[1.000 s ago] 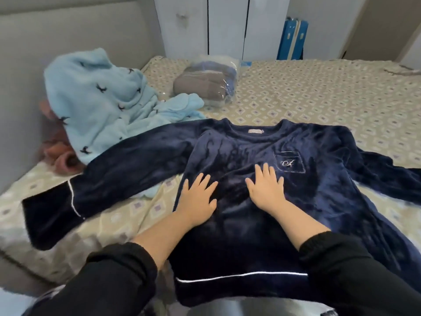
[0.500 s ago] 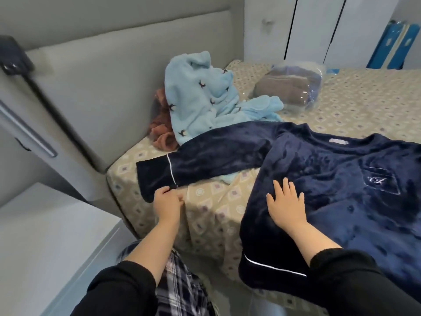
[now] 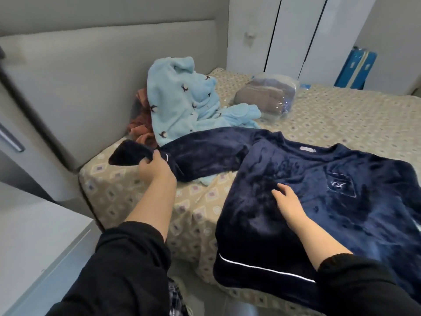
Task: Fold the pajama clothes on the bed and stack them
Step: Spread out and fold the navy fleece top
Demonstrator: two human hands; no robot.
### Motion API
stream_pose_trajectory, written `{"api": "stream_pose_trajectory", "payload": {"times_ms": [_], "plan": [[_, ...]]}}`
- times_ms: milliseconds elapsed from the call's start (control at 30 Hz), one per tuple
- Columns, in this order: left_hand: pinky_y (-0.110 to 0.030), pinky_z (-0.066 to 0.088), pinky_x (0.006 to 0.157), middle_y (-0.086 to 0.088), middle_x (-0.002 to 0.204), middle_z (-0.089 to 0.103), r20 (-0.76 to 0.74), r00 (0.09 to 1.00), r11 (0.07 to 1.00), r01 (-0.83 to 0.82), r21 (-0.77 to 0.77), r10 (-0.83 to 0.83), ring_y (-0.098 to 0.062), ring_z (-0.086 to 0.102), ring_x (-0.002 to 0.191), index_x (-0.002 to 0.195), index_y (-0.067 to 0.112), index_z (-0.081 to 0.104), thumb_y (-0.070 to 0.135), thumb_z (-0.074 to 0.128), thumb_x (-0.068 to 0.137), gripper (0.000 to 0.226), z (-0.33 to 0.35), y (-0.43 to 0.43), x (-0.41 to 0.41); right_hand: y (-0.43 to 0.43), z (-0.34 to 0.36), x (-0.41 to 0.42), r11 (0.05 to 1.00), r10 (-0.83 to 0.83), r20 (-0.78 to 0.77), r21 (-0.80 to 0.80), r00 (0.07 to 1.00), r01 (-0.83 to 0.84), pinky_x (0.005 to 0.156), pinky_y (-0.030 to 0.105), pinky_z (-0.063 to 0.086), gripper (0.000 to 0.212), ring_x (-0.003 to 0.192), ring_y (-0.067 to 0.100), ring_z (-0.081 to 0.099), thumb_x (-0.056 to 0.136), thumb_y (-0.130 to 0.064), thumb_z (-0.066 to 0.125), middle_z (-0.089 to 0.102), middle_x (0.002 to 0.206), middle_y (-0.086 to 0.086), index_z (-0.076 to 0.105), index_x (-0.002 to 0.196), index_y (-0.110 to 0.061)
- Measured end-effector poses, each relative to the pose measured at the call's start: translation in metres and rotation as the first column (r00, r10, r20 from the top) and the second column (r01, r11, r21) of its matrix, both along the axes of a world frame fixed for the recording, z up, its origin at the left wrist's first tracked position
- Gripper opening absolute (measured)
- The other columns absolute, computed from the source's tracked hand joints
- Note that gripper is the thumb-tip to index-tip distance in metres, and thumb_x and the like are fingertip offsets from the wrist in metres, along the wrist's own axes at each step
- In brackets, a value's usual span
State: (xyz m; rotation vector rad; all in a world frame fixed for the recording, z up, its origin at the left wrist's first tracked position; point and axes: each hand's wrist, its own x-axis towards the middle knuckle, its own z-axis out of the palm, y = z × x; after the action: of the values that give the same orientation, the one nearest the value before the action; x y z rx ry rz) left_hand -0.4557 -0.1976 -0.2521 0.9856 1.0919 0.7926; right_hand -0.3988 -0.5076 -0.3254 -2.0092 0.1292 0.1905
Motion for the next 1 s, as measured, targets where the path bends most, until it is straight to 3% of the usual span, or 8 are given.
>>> {"api": "stream_pose_trajectory", "payload": {"times_ms": [100, 200, 300, 367, 633, 800, 867, 1000], "plan": [[-0.03, 0.047, 0.09, -0.006, 0.109, 0.061, 0.043, 0.965, 0.858, 0.208, 0.47, -0.258, -0.018, 0.058, 0.098, 0.106, 0.007, 0.059, 0.019, 0.062, 0.09, 0.021, 0.018, -0.061, 0.008, -0.048, 0.015, 0.001, 0.963, -0.269, 0.091, 0.047, 0.959, 0.265, 0.088, 0.036, 0.046, 0.038, 0.103, 0.023, 0.057, 0.094, -0.017, 0.047, 0.054, 0.128, 0.005, 0.052, 0.132, -0.016], [-0.027, 0.043, 0.092, -0.006, 0.11, 0.056, -0.179, 0.725, 0.23, 0.428, 0.874, -0.665, -0.014, 0.052, 0.1, 0.095, 0.005, 0.059, 0.011, 0.066, 0.085, 0.014, 0.006, -0.124, 0.007, -0.094, 0.026, -0.001, 0.867, -0.436, -0.008, 0.263, 0.9, 0.422, 0.093, 0.037, 0.043, 0.036, 0.111, 0.023, 0.055, 0.095, -0.014, 0.044, 0.055, 0.116, 0.006, 0.053, 0.129, -0.009], [-0.044, 0.02, 0.116, -0.007, 0.151, 0.037, -0.758, 0.282, -0.541, 0.559, 0.628, -0.589, -0.022, 0.027, 0.141, 0.128, 0.013, 0.053, 0.028, 0.064, 0.089, 0.044, -0.036, -0.171, -0.004, -0.124, 0.032, -0.011, 0.752, -0.433, -0.22, 0.447, 0.874, 0.485, 0.086, 0.037, 0.042, 0.041, 0.104, 0.029, 0.059, 0.101, -0.024, 0.036, 0.058, 0.117, 0.015, 0.045, 0.135, -0.003], [-0.048, 0.002, 0.118, -0.003, 0.162, 0.007, -0.944, 0.144, -0.718, 0.618, 0.321, -0.298, -0.02, 0.0, 0.149, 0.153, 0.021, 0.019, 0.049, 0.052, 0.093, 0.073, -0.073, -0.185, -0.016, -0.135, 0.028, -0.019, 0.724, -0.39, -0.297, 0.486, 0.871, 0.49, 0.079, 0.038, 0.045, 0.042, 0.081, 0.025, 0.059, 0.102, -0.032, 0.036, 0.06, 0.105, 0.015, 0.043, 0.132, -0.004], [-0.035, 0.009, 0.119, 0.002, 0.162, 0.007, -0.816, 0.178, -0.479, 0.733, 0.482, -0.549, -0.015, 0.007, 0.148, 0.15, 0.024, 0.03, 0.047, 0.051, 0.094, 0.064, -0.094, -0.181, -0.016, -0.111, 0.034, -0.037, 0.967, -0.178, -0.199, 0.145, 0.964, 0.209, 0.089, 0.046, 0.051, 0.039, 0.092, 0.031, 0.061, 0.083, 0.01, 0.054, 0.064, 0.101, 0.019, 0.061, 0.121, 0.002], [-0.031, 0.026, 0.114, 0.003, 0.158, 0.019, -0.721, 0.345, -0.27, 0.761, 0.59, -0.601, -0.014, 0.023, 0.142, 0.145, 0.021, 0.037, 0.025, 0.055, 0.094, 0.055, -0.089, -0.178, -0.019, -0.15, 0.08, -0.029, 0.706, -0.38, -0.186, 0.575, 0.906, 0.413, 0.056, 0.023, 0.05, 0.033, 0.061, 0.023, 0.06, 0.075, 0.003, 0.036, 0.063, 0.068, 0.007, 0.064, 0.082, -0.014], [-0.03, 0.036, 0.105, -0.001, 0.136, 0.044, -0.698, 0.436, -0.181, 0.761, 0.623, -0.568, -0.02, 0.039, 0.13, 0.125, 0.015, 0.057, 0.017, 0.055, 0.092, 0.033, -0.086, -0.181, -0.017, -0.184, 0.073, -0.041, 0.798, -0.543, -0.095, 0.251, 0.834, 0.548, 0.049, 0.018, 0.038, 0.009, 0.065, 0.023, 0.048, 0.071, -0.004, 0.049, 0.049, 0.065, 0.008, 0.053, 0.077, -0.009], [-0.034, 0.037, 0.102, 0.0, 0.133, 0.049, -0.844, 0.41, -0.323, 0.792, 0.518, -0.347, -0.021, 0.042, 0.125, 0.127, 0.017, 0.057, 0.023, 0.052, 0.092, 0.036, -0.09, -0.185, -0.014, -0.232, 0.019, -0.076, 0.766, -0.541, 0.02, -0.402, 0.841, 0.502, 0.059, 0.03, 0.038, 0.059, 0.066, 0.023, 0.048, 0.077, 0.0, 0.057, 0.054, 0.088, 0.015, 0.038, 0.133, -0.003]]}}
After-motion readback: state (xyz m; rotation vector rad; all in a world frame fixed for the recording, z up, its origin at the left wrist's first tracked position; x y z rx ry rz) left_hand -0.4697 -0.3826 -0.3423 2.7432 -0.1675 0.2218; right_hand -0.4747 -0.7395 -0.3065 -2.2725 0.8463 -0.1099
